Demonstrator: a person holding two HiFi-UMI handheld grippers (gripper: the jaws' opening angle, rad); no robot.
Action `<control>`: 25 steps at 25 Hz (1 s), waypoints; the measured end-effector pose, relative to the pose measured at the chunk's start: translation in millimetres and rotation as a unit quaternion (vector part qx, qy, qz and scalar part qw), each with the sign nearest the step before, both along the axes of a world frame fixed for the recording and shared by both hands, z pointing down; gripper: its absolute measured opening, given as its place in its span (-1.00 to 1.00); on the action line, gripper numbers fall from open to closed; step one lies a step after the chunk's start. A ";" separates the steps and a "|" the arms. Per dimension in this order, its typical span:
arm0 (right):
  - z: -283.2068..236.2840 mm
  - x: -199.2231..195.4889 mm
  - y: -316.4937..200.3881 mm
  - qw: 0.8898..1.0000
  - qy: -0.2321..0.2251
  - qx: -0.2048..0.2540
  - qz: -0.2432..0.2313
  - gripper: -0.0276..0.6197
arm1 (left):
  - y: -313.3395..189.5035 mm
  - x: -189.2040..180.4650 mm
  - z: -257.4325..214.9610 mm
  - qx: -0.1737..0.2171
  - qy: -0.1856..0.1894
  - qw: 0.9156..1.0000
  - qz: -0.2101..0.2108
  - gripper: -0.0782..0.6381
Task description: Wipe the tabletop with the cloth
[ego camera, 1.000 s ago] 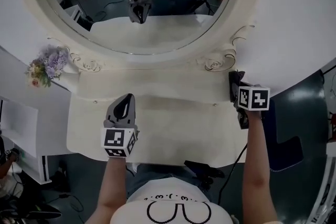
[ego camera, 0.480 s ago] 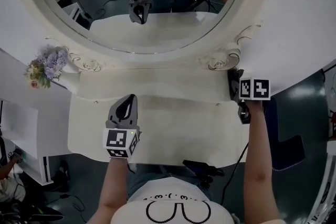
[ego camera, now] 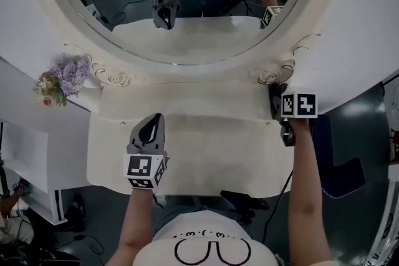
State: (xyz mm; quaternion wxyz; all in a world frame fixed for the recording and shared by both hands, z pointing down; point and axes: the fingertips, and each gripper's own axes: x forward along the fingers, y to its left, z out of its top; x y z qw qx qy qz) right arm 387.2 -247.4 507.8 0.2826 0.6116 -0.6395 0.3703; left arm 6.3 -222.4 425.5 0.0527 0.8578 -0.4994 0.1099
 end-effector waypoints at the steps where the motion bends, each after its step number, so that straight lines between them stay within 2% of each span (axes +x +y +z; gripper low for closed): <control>1: -0.4 -5.0 -0.1 1.000 0.000 0.001 0.000 -0.67 | 0.6 -4.8 -0.3 -0.001 0.001 1.000 0.000 -0.79; 9: 0.0 -36.8 -3.6 1.000 -0.007 0.008 0.017 -0.67 | -3.3 -42.7 -9.5 0.005 0.004 1.000 -0.001 -0.79; 25: 0.8 -100.6 -16.1 1.000 -0.017 0.002 0.009 -0.67 | -6.9 -101.2 -12.3 0.006 0.007 1.000 -0.009 -0.79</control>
